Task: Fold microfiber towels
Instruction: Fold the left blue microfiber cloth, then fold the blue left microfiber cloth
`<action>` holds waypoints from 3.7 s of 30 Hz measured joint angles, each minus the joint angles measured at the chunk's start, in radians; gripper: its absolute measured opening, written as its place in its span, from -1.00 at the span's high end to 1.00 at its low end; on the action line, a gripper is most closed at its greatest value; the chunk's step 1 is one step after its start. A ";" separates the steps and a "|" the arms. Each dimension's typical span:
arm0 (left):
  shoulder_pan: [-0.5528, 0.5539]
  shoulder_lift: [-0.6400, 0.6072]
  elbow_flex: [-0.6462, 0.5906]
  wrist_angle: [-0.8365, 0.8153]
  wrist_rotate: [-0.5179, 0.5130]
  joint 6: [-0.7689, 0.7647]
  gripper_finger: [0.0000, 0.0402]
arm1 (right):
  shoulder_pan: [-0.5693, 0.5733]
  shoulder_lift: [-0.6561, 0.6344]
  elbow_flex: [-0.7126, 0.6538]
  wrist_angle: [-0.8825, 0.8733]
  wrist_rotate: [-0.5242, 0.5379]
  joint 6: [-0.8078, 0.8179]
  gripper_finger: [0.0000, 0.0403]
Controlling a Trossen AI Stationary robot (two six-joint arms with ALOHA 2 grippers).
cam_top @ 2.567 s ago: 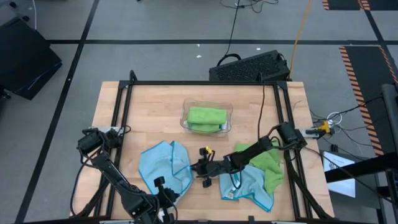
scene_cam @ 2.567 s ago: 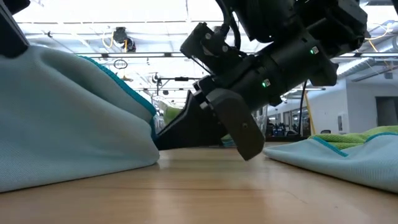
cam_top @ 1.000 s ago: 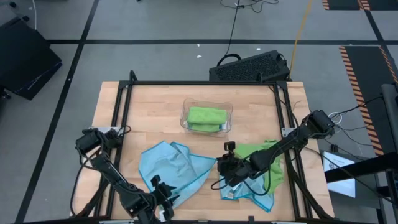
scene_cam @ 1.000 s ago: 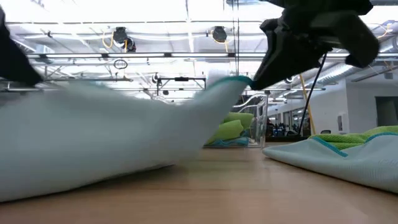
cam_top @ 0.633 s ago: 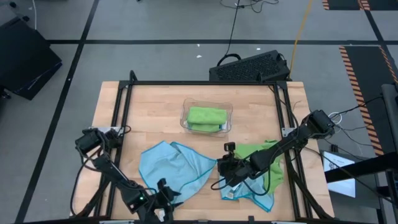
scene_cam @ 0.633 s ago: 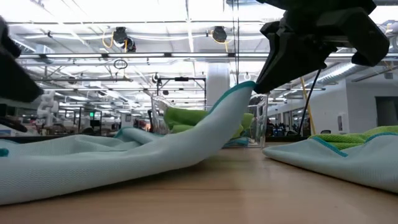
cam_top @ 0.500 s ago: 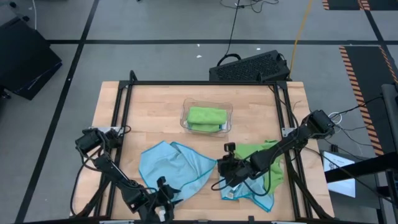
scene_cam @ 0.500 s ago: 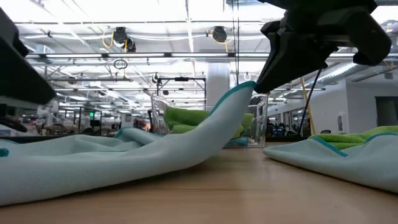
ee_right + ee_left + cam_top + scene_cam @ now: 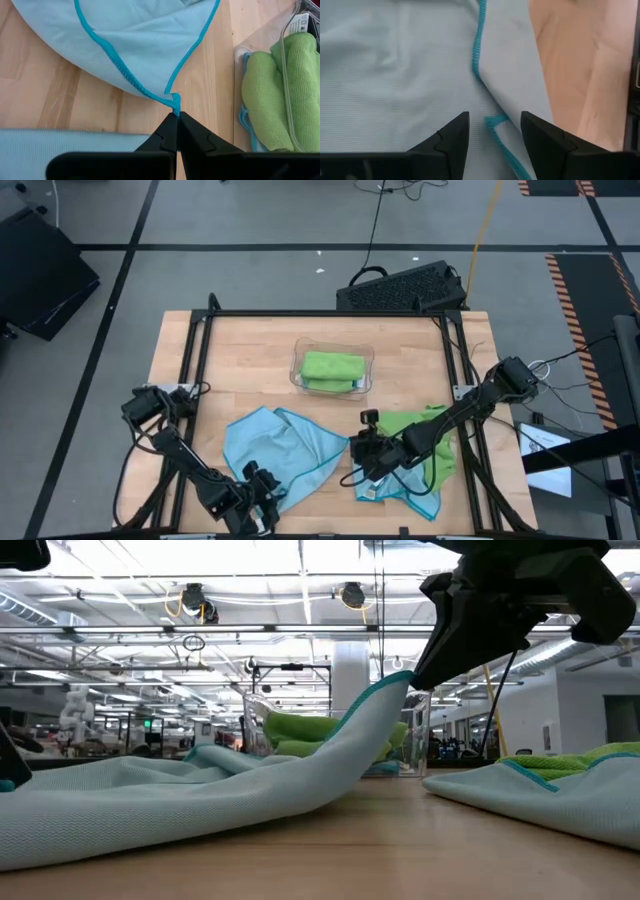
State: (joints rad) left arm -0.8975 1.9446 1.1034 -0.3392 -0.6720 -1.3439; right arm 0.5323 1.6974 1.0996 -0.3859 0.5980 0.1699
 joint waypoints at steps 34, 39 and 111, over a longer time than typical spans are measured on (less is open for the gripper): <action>-0.023 0.067 0.069 -0.118 -0.004 0.059 0.76 | 0.000 0.000 0.000 0.000 -0.001 0.001 0.99; -0.030 0.067 0.069 -0.118 0.009 0.063 0.85 | 0.000 0.000 0.000 0.000 -0.001 0.001 0.99; -0.051 -0.018 0.070 -0.131 -0.167 0.211 0.42 | -0.008 0.000 0.000 0.014 0.003 0.028 0.99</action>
State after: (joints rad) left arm -0.9485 1.9263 1.1732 -0.4706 -0.8391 -1.1328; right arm 0.5243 1.6975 1.0996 -0.3714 0.6006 0.1982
